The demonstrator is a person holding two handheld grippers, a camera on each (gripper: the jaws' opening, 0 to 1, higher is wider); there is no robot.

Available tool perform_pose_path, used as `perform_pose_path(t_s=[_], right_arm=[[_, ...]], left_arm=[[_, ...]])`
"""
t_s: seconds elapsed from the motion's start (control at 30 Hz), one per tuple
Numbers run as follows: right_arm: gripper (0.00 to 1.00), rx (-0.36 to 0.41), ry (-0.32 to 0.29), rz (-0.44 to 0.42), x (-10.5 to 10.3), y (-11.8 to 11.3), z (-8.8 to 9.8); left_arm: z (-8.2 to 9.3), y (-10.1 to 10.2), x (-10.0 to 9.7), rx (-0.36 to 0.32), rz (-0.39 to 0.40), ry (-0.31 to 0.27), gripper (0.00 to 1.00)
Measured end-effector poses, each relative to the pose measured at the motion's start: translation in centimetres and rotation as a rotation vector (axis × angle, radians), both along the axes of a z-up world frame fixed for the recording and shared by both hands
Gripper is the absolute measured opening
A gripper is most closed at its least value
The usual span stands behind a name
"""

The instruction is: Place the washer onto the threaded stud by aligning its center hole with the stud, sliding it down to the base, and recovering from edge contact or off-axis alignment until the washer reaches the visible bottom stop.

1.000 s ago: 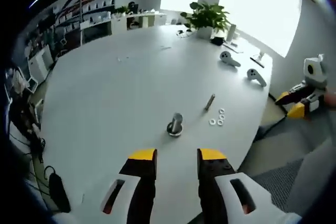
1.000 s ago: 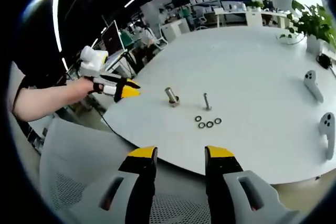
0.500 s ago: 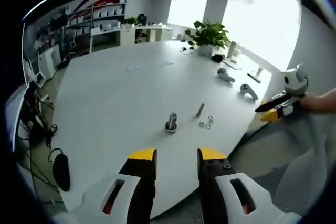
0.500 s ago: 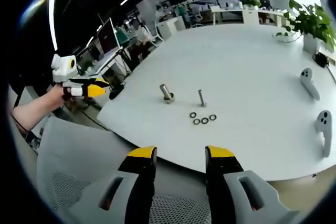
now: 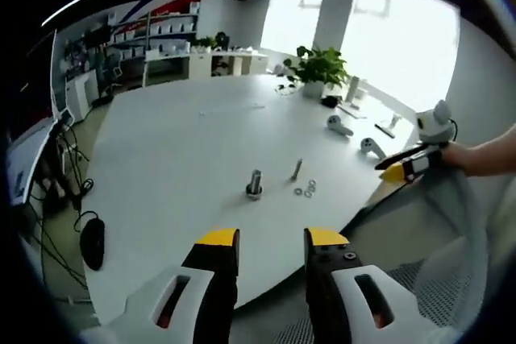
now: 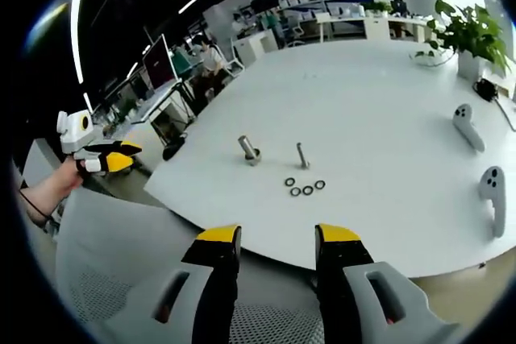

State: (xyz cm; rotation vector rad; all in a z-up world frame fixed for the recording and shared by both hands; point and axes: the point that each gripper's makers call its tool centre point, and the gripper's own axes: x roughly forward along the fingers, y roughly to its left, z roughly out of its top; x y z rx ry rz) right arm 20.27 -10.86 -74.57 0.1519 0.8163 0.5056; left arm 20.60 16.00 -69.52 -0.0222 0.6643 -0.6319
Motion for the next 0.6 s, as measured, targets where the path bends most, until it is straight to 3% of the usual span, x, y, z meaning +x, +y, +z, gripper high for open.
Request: perform_pose_path(t_s=[0.47, 0.6], right_arm=[[0.39, -0.001, -0.002, 0.019, 0.0, 0.2, 0.0], [0.39, 0.006, -0.008, 0.011, 0.1, 0.1, 0.1]], left_arm=[[-0.8, -0.7, -0.7, 0.081, -0.055, -0.039, 0.28], [-0.4, -1.2, -0.8, 0.107, -0.092, -0.089, 0.28]])
